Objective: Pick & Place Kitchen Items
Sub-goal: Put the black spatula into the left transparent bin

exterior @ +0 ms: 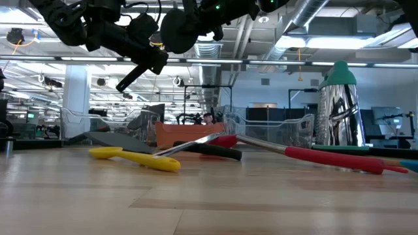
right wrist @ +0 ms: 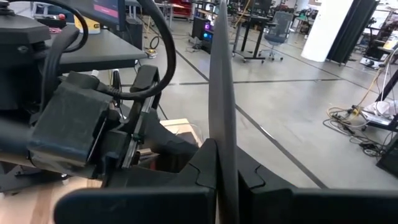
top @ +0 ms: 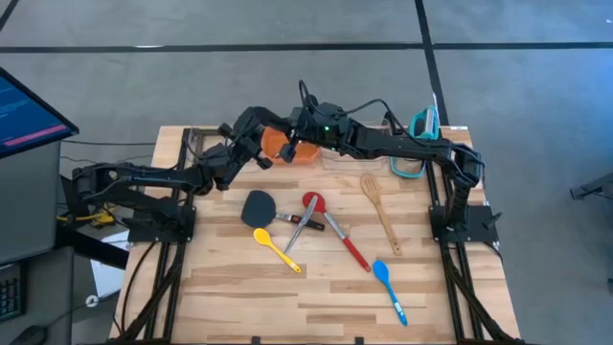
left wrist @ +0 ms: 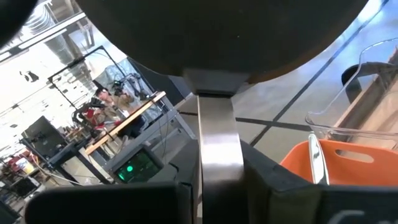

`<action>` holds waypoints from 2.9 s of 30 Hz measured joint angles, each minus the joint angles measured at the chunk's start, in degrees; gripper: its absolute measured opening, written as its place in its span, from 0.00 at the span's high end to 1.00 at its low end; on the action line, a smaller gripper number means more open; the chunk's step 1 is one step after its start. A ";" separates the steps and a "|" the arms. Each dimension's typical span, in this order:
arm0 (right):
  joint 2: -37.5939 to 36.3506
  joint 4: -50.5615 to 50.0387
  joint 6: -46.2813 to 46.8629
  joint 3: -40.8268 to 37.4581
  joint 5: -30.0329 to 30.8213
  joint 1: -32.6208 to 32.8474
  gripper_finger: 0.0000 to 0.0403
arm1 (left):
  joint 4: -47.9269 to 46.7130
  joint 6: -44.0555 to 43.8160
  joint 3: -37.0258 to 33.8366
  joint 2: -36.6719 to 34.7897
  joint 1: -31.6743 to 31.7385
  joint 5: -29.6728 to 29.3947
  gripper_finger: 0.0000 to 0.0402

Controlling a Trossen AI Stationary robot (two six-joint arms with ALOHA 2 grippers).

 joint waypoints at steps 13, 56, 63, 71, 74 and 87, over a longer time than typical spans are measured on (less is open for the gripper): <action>0.00 0.00 0.07 0.00 -0.02 0.02 1.00 | 0.22 0.03 0.00 0.00 0.00 -0.30 0.86; -3.21 -1.77 -0.31 0.06 -0.39 -0.29 0.60 | 1.00 0.36 -0.04 0.00 6.28 -0.76 0.85; -11.39 -11.25 -2.29 0.07 2.36 0.15 0.44 | -0.47 1.78 -0.03 0.00 9.96 0.25 0.86; -22.56 -28.17 -0.60 0.07 2.52 1.11 0.49 | -7.05 -0.68 -0.02 -0.02 16.89 8.55 0.86; -25.14 -32.55 1.71 0.07 2.51 2.21 0.53 | -9.23 -6.76 -0.02 -0.02 20.97 16.41 0.87; -24.78 -41.72 3.66 -0.15 2.43 7.20 0.62 | -20.94 -12.06 -0.02 0.00 32.02 27.92 0.87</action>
